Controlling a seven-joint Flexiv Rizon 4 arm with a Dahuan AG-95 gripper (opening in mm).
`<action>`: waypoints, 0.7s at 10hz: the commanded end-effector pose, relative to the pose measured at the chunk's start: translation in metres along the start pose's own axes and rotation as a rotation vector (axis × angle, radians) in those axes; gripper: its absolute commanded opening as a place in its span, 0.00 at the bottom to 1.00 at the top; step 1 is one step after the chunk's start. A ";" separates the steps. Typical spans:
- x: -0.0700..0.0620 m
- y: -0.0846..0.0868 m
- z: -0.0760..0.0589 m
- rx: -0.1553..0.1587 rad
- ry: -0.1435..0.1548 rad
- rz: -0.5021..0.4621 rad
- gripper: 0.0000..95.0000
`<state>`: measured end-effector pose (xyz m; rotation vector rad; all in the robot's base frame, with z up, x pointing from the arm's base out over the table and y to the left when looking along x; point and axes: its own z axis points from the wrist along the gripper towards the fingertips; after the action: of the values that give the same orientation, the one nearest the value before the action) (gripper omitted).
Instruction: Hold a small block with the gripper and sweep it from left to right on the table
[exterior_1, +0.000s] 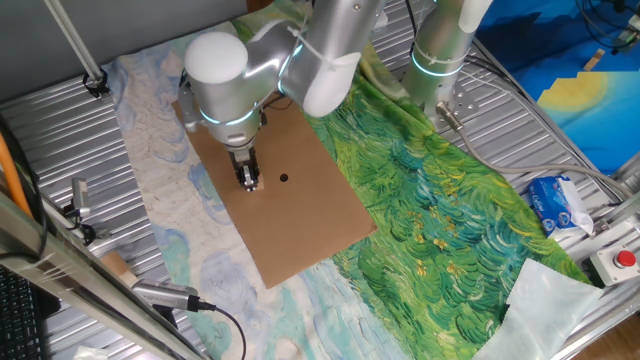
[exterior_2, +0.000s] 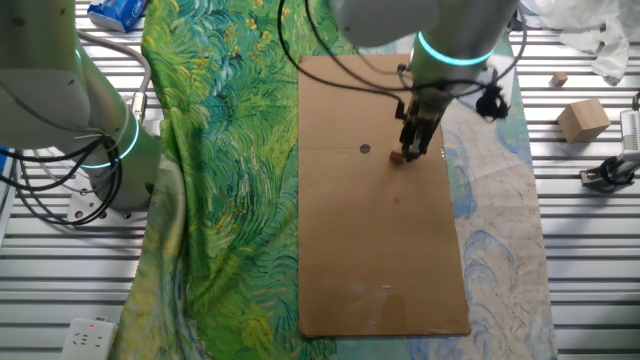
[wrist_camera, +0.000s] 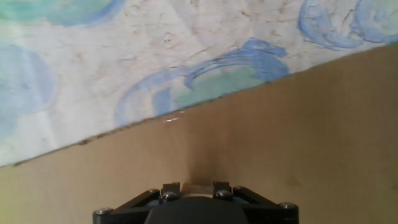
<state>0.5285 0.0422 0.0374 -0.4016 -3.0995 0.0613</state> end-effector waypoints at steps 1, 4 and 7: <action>-0.001 0.007 0.001 -0.006 -0.012 0.000 0.00; -0.001 0.007 0.001 -0.012 -0.010 0.000 0.00; -0.003 0.012 0.001 -0.025 -0.012 0.000 0.00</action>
<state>0.5344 0.0535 0.0353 -0.4037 -3.1158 0.0258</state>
